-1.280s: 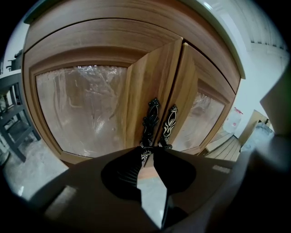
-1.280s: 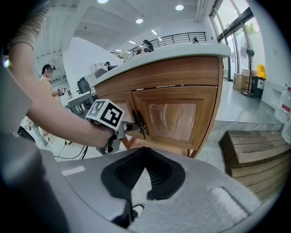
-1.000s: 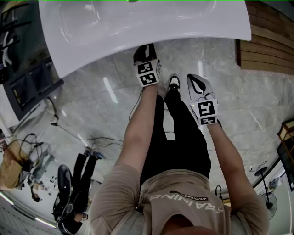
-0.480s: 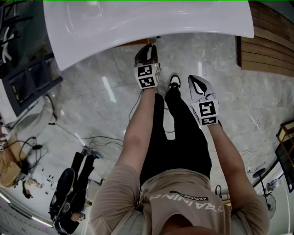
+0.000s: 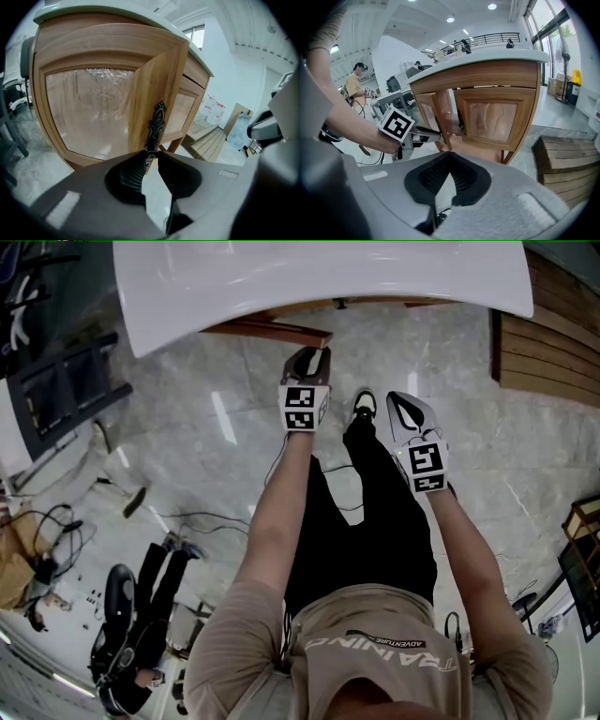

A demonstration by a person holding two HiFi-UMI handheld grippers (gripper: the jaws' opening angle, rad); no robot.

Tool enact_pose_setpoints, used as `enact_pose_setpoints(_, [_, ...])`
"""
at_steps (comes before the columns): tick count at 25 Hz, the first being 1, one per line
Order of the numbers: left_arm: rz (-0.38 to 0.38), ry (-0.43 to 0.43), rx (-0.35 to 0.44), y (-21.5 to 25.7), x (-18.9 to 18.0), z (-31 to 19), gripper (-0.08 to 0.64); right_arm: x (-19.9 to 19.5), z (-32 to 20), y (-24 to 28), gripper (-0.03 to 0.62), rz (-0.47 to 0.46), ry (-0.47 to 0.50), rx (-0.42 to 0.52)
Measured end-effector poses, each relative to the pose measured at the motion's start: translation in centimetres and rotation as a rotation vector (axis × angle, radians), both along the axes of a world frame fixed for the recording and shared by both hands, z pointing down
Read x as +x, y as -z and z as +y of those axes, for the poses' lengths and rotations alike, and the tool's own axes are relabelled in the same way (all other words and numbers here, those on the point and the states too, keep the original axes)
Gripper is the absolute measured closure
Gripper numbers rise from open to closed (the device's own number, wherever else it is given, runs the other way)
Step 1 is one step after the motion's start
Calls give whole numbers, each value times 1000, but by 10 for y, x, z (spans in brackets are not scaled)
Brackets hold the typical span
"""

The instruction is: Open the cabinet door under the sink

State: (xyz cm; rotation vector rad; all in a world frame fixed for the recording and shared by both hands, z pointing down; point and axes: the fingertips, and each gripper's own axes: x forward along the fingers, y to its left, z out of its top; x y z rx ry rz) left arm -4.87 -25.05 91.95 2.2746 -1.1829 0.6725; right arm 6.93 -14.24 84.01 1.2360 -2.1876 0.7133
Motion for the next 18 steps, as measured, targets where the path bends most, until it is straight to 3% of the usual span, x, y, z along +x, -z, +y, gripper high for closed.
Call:
enact_pose_setpoints(9, [-3,-124,-26,-1,-24,43,462,-34,30,-1,591,10,-27,-31])
enact_pose_setpoints(18, [-5,-260,-23,-1,-79,82,462,-96,57,0,591,23,-72,-37])
